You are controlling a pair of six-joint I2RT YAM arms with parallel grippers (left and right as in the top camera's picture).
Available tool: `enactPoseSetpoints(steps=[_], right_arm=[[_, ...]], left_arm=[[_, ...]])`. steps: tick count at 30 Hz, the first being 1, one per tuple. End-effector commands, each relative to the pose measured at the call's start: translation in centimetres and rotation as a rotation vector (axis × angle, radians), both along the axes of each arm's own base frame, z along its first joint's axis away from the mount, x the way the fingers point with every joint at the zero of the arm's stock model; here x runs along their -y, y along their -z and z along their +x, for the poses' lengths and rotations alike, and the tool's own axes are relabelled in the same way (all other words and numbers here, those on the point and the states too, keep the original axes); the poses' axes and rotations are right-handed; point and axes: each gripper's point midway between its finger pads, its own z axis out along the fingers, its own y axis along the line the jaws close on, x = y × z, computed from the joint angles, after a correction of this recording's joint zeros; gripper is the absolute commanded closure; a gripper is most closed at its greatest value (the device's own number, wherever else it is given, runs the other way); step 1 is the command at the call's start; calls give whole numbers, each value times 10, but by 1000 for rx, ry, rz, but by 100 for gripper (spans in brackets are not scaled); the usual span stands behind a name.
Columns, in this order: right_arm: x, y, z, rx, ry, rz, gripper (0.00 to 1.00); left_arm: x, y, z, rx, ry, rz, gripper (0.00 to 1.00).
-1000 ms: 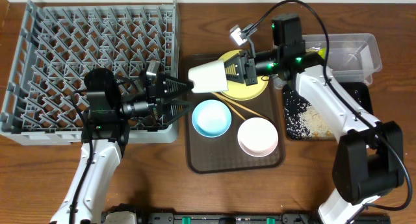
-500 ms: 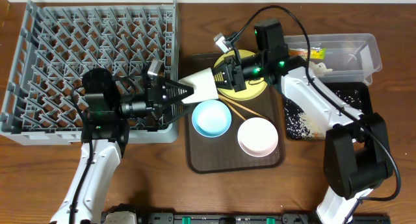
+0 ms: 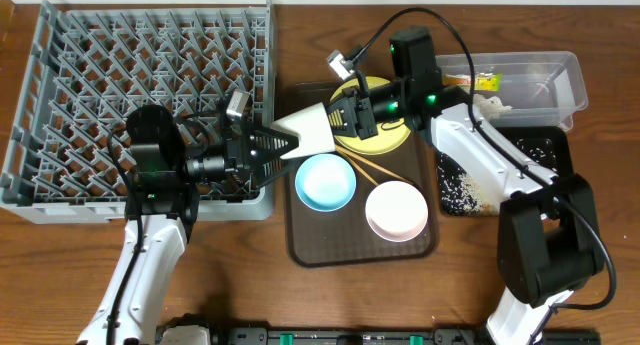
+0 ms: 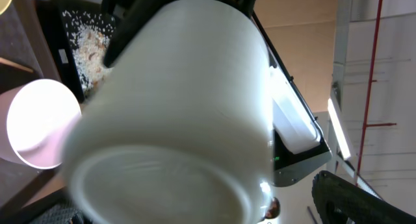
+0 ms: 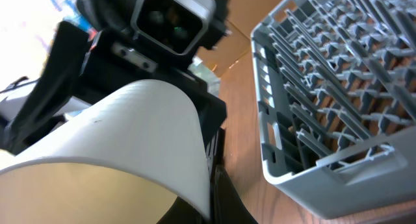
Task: Sort waste into correct bins and load items into the dishwasher
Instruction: 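Hand the cream cup from the right gripper to the left gripper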
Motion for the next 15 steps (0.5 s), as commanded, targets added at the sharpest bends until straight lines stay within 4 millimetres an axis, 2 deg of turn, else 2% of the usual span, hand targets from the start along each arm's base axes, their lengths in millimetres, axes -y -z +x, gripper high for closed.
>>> enactPoseSetpoints(steps=[1, 6, 12, 15], right_arm=[[-9, 5, -2, -16, 14, -36, 99], [-11, 3, 0, -12, 41, -56, 99], [-8, -7, 1, 16, 103, -96, 99], [-6, -5, 2, 24, 129, -126, 99]], left_arm=[[-2, -6, 3, 82, -7, 8, 1], [-3, -5, 9, 186, -42, 31, 1], [-4, -4, 16, 192, -82, 43, 1], [-4, -3, 18, 191, -95, 47, 1]])
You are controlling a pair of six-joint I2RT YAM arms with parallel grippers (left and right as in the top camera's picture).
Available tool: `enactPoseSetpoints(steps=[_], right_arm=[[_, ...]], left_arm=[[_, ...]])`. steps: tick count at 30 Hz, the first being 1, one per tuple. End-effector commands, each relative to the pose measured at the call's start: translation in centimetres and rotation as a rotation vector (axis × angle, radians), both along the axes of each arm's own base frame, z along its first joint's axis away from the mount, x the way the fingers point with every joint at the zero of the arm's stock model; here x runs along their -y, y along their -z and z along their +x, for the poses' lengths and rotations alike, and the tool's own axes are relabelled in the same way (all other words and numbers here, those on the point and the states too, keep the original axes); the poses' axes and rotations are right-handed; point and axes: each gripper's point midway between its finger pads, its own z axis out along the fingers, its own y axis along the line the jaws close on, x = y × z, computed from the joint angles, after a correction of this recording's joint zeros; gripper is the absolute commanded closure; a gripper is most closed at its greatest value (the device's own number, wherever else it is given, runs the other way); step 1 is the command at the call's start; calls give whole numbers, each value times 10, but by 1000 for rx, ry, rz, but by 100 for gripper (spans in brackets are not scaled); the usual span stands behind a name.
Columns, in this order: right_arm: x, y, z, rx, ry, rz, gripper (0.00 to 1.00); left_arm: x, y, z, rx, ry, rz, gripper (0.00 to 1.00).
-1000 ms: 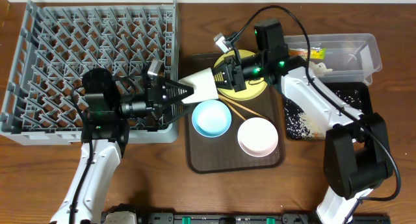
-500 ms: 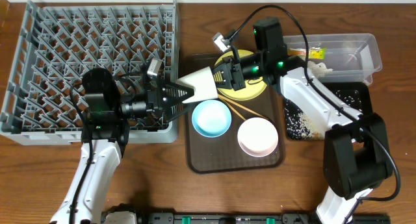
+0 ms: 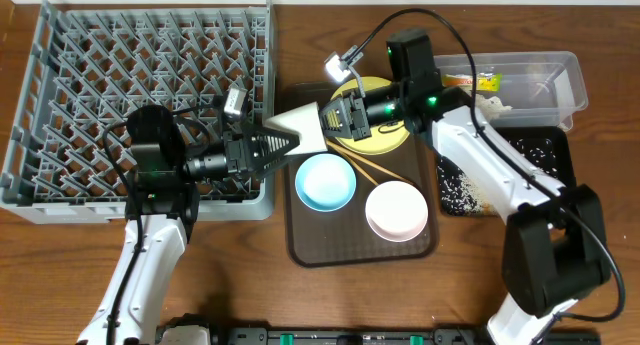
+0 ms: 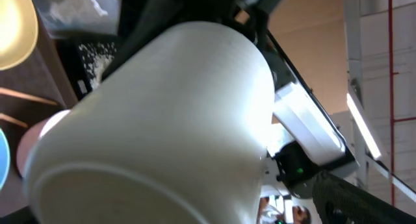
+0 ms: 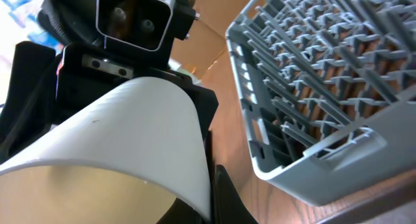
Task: Sort waste into correct bins and load items into the dishwasher
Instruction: 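Hand the cream cup from the right gripper to the left gripper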
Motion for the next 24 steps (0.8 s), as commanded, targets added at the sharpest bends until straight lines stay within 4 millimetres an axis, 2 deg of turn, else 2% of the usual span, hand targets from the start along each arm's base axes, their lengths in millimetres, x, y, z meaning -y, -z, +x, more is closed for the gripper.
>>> enactPoseSetpoints(steps=[1, 6, 18, 24], right_arm=[[-2, -5, -1, 50, 33, -34, 99], [1, 4, -8, 33, 16, -60, 99], [-6, 0, -17, 60, -22, -35, 99], [-7, 2, -15, 65, -10, -47, 99]], left_arm=[[-3, -6, 8, 68, -36, 15, 1], [-3, -6, 8, 68, -37, 15, 1], [-3, -6, 8, 67, -37, 15, 1], [-3, -6, 8, 67, -37, 15, 22]])
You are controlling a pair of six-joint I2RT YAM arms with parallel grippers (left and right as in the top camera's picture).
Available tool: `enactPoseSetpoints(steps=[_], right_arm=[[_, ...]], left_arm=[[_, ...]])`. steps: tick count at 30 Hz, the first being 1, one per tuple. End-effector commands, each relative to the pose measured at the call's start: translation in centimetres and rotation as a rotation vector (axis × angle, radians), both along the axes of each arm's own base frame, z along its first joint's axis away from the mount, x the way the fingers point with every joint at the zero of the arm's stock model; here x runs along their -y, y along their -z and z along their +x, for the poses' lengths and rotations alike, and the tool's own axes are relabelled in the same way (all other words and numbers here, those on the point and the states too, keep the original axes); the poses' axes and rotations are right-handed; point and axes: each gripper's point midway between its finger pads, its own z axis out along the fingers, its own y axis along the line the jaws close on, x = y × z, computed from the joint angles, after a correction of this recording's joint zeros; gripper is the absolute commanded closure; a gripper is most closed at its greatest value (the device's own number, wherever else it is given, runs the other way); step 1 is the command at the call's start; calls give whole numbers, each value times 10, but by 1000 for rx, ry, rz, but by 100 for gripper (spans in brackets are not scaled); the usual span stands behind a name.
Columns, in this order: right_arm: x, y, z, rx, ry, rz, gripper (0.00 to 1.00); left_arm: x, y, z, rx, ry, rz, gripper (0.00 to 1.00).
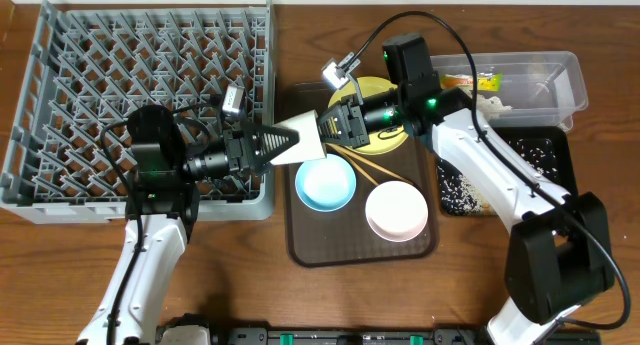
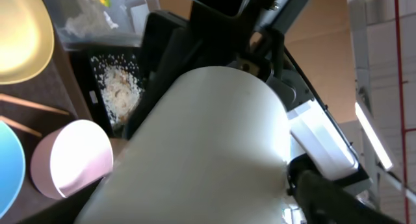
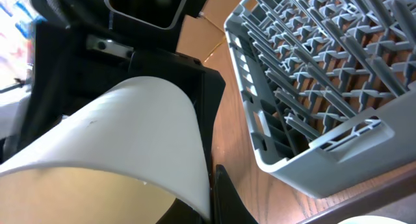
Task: Sort waste into correct bins and load items into the dishwasher
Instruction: 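Hand the cream cup from the right gripper to the left gripper, then lower the cream cup into the dish rack with the left gripper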
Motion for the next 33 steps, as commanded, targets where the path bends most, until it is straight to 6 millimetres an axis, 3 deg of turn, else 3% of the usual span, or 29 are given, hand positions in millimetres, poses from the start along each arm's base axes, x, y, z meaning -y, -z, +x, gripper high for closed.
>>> enactPoseSetpoints(steps=[1, 6, 12, 18, 26, 33], right_arm=[[-5, 2, -1, 36, 8, -21, 99], [-4, 3, -2, 24, 8, -27, 99], [-6, 5, -6, 14, -1, -31, 99], [-7, 7, -11, -2, -14, -39, 97], [-3, 7, -7, -1, -1, -40, 55], [17, 6, 14, 4, 63, -37, 43]], left_arm=[[-1, -9, 1, 59, 5, 4, 23], [-1, -9, 1, 60, 5, 4, 24], [-1, -9, 1, 61, 4, 4, 55], [-2, -9, 4, 60, -13, 8, 60], [-3, -8, 7, 61, -29, 12, 79], [-3, -8, 7, 88, -29, 18, 85]])
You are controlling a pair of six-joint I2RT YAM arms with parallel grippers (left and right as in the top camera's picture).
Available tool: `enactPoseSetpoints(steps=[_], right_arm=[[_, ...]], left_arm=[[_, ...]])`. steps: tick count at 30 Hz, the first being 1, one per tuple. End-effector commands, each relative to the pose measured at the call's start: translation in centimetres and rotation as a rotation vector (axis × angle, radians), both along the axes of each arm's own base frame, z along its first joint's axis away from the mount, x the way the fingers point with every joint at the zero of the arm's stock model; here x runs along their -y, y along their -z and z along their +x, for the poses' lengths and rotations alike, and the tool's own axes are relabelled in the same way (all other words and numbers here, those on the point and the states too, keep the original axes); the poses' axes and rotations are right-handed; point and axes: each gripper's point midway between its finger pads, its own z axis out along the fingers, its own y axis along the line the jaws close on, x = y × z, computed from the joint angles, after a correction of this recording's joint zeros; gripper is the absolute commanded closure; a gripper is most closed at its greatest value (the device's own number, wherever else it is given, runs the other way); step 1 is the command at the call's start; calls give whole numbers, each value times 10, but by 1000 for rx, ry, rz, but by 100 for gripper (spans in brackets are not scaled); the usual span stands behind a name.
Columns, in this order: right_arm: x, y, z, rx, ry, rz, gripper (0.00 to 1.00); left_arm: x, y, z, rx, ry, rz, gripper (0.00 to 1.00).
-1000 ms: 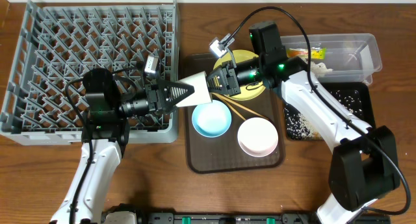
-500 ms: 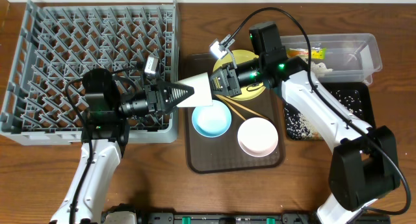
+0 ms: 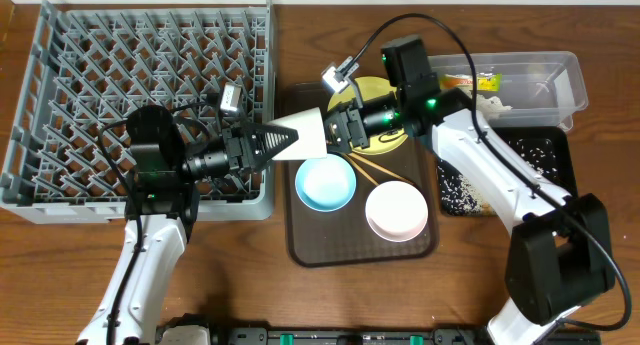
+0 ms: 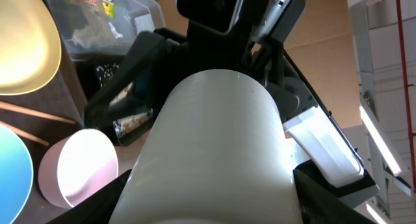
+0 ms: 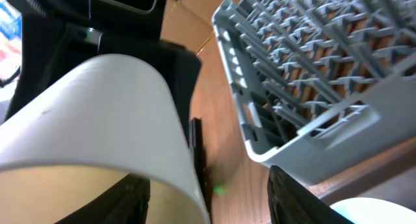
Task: Sort waste into correct bins and load items into the dishwasher
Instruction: 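Lower the cream cup into the dish rack with the left gripper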
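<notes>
A white cup [image 3: 308, 133] hangs on its side in the air between the dish rack and the tray. My left gripper [image 3: 275, 142] is shut on its base end; in the left wrist view the cup [image 4: 221, 152] fills the space between both fingers. My right gripper [image 3: 340, 130] sits at the cup's open end with its fingers spread wide. In the right wrist view the cup's wall [image 5: 97, 113] passes between the parted fingers, next to the left one; contact cannot be told.
The grey dish rack [image 3: 130, 95] stands at the left. A brown tray [image 3: 300, 247] carries a blue bowl [image 3: 325, 182], a pink bowl [image 3: 396, 210], a yellow plate [image 3: 388, 137] and chopsticks [image 3: 378, 171]. A clear bin [image 3: 525, 80] and a black bin [image 3: 500, 180] stand at the right.
My right gripper has opened: its fingers, then pinched on the cup's rim, now stand wide apart. The cup stays in my left gripper at about the same spot.
At first the cup hung between both grippers, the right one shut on its rim and the left one's fingers around its base. Over the following moments the pair stayed over the gap between rack and tray. Now only the left gripper holds the cup.
</notes>
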Motion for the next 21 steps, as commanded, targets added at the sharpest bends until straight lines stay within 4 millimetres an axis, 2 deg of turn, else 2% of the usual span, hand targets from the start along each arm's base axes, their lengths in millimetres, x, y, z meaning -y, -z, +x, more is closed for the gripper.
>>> enactPoseSetpoints(steps=[1, 7, 11, 16, 21], right_arm=[[18, -3, 18, 25, 50, 11, 41], [75, -4, 62, 32, 207, 13, 29], [105, -7, 78, 16, 278, 25, 24], [111, -10, 80, 25, 292, 27, 19], [105, -14, 77, 63, 284, 16, 11]], left_arm=[[-1, -9, 2, 75, -1, 12, 85], [-14, -4, 16, 94, -84, 37, 85], [-29, 17, 38, 28, -228, 93, 85], [-50, 55, 58, -54, -415, 238, 83], [-58, 59, 59, -88, -442, 333, 84]])
